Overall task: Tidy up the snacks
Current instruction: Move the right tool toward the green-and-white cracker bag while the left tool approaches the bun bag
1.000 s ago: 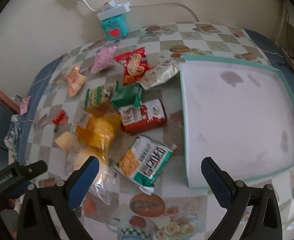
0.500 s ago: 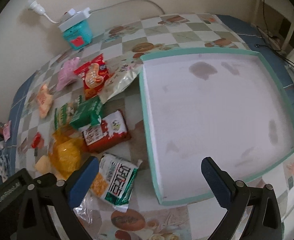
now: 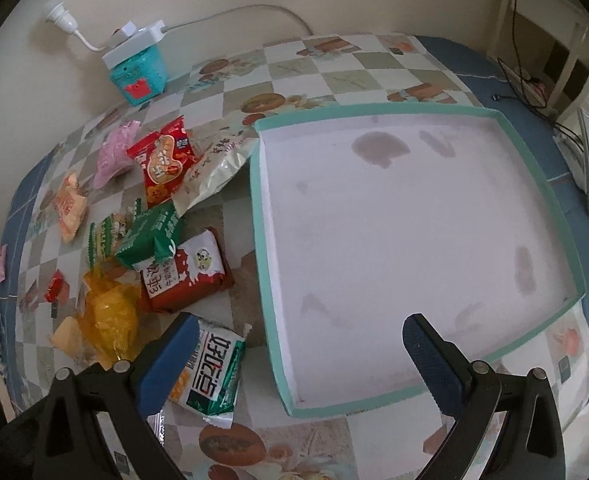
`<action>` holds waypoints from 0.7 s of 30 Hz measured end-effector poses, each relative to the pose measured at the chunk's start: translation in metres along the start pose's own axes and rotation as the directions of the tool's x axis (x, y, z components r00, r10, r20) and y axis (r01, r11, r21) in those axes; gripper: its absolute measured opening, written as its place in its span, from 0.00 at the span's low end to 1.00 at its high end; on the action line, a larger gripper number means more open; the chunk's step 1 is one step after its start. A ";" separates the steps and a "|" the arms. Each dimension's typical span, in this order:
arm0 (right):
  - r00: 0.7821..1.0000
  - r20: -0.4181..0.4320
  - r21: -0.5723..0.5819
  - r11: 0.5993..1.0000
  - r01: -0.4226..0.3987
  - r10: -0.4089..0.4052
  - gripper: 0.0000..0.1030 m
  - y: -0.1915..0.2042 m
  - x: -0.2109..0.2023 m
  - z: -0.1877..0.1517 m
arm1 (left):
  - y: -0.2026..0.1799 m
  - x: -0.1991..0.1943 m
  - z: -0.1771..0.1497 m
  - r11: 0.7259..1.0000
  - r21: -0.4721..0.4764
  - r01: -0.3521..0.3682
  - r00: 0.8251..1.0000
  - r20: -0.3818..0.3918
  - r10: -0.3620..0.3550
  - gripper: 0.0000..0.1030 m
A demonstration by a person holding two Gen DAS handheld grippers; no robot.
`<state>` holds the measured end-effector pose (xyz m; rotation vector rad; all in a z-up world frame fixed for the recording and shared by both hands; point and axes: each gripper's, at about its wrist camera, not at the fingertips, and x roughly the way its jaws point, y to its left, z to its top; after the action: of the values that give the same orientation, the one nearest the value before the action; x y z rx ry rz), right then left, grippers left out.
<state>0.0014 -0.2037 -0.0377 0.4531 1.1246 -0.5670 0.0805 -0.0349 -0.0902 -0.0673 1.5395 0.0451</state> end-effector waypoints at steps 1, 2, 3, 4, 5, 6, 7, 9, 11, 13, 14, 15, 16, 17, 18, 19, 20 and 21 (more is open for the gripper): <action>1.000 0.000 -0.007 1.000 0.002 -0.002 1.00 0.001 0.000 0.000 | 0.000 0.002 -0.001 1.000 -0.001 0.004 1.000 -0.009 -0.004 1.00; 1.000 0.000 -0.015 1.000 0.005 -0.005 1.00 0.002 -0.001 -0.001 | 0.001 0.003 0.000 1.000 -0.002 0.016 1.000 -0.023 -0.016 1.00; 1.000 0.001 -0.019 1.000 0.006 -0.006 1.00 0.002 -0.001 -0.001 | 0.003 0.004 0.001 1.000 -0.003 0.027 0.999 -0.033 -0.027 1.00; 1.000 -0.001 -0.021 1.000 0.006 -0.006 1.00 0.003 -0.001 -0.002 | 0.005 0.005 0.002 0.999 -0.007 0.040 0.998 -0.044 -0.040 1.00; 1.000 -0.003 -0.023 1.000 0.005 -0.005 1.00 0.003 -0.001 -0.002 | 0.008 0.006 0.004 0.999 -0.014 0.050 0.997 -0.054 -0.051 1.00; 1.000 -0.006 -0.026 1.000 0.003 -0.003 1.00 0.004 -0.001 -0.002 | 0.011 0.007 0.005 0.998 -0.019 0.054 0.997 -0.059 -0.055 1.00; 1.000 -0.008 -0.029 1.000 0.003 -0.003 1.00 0.004 -0.001 -0.003 | 0.014 0.006 0.005 0.998 -0.021 0.056 0.996 -0.062 -0.058 1.00; 1.000 -0.009 -0.031 1.000 0.002 -0.003 1.00 0.004 -0.002 -0.004 | 0.022 0.005 0.007 0.998 -0.028 0.062 0.996 -0.067 -0.063 1.00; 1.000 -0.008 -0.027 1.000 0.001 -0.001 1.00 0.002 -0.003 -0.003 | 0.032 0.005 0.012 0.997 -0.045 0.066 0.995 -0.069 -0.069 1.00; 1.000 -0.007 -0.022 1.000 0.002 -0.002 1.00 0.000 -0.005 -0.003 | 0.045 0.003 0.016 0.996 -0.064 0.061 0.996 -0.066 -0.066 1.00; 1.000 -0.008 -0.022 1.000 0.001 -0.001 1.00 0.000 -0.005 -0.003 | 0.050 0.002 0.019 0.995 -0.081 0.056 0.996 -0.062 -0.061 1.00; 1.000 -0.010 -0.024 1.000 -0.002 0.002 1.00 0.000 -0.006 -0.003 | 0.058 0.000 0.021 0.994 -0.093 0.051 0.996 -0.061 -0.057 1.00; 1.000 -0.013 -0.026 1.000 -0.005 0.005 1.00 0.000 -0.005 -0.003 | 0.064 0.000 0.021 0.993 -0.107 0.050 0.997 -0.060 -0.056 1.00; 1.000 -0.017 -0.032 0.999 -0.010 0.010 1.00 0.001 -0.005 -0.004 | 0.068 0.000 0.023 0.992 -0.119 0.049 0.997 -0.059 -0.057 1.00; 1.000 -0.022 -0.041 0.999 -0.017 0.016 1.00 0.003 -0.005 -0.004 | 0.073 -0.002 0.026 0.990 -0.134 0.051 0.997 -0.056 -0.059 1.00; 0.999 -0.029 -0.053 0.998 -0.024 0.023 1.00 0.006 -0.004 -0.005 | 0.079 -0.004 0.027 0.988 -0.145 0.053 0.997 -0.052 -0.061 1.00; 0.999 -0.036 -0.066 0.997 -0.031 0.029 1.00 0.009 -0.003 -0.007 | 0.088 -0.004 0.030 0.987 -0.149 0.055 0.997 -0.049 -0.063 1.00; 0.998 -0.044 -0.085 0.996 -0.040 0.036 1.00 0.013 -0.002 -0.008 | 0.093 -0.008 0.029 0.987 -0.151 0.056 0.997 -0.045 -0.064 1.00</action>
<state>0.0030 -0.1880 -0.0378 0.4125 1.1739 -0.4759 0.1024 0.0599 -0.0832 -0.2356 1.5815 0.1119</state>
